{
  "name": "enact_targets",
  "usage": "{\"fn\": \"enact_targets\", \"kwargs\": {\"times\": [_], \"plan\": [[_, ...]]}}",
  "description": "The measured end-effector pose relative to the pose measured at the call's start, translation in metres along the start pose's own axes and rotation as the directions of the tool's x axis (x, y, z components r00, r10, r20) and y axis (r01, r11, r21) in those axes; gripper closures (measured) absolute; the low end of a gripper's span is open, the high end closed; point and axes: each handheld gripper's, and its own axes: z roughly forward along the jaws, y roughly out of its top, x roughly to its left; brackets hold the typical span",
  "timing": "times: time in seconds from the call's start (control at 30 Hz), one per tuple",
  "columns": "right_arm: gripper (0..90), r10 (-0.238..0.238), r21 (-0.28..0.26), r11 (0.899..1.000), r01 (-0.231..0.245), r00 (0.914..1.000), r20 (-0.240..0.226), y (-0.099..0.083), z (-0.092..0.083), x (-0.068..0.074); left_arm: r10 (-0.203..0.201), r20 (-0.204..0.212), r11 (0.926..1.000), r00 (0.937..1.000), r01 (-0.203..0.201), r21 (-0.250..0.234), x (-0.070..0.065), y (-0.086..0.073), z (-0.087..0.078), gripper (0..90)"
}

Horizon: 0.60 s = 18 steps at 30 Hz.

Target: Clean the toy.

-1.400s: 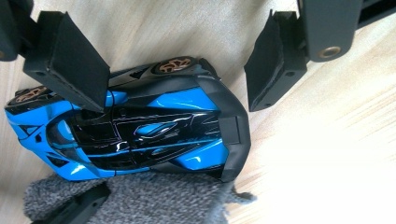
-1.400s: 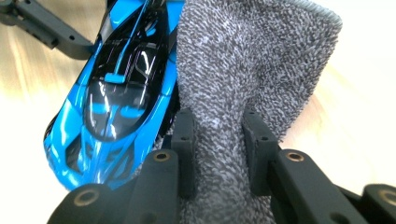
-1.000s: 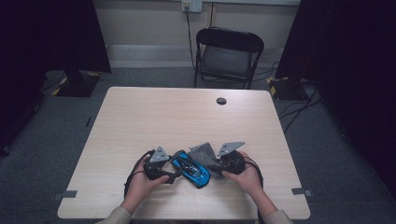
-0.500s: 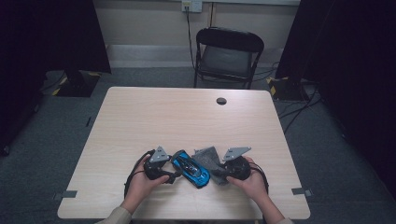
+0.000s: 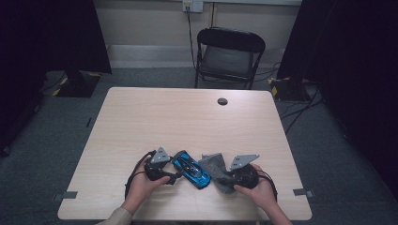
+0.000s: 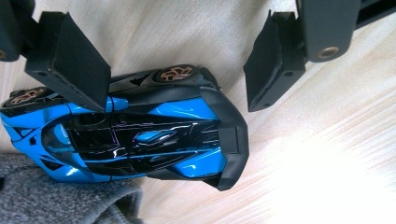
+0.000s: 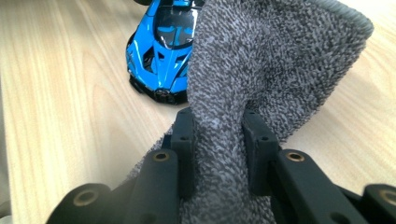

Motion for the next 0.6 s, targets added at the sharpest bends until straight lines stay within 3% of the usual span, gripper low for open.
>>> {"fn": "enact_targets", "kwargs": {"times": [0.6], "plan": [[69.9, -0.010, 0.010, 1.000, 0.011, 0.9994, -0.033, -0.010, -0.010, 0.012, 0.002, 0.002, 1.0000, 1.0000, -0.002, 0.002, -0.001, 0.001, 0.000, 24.1]]}}
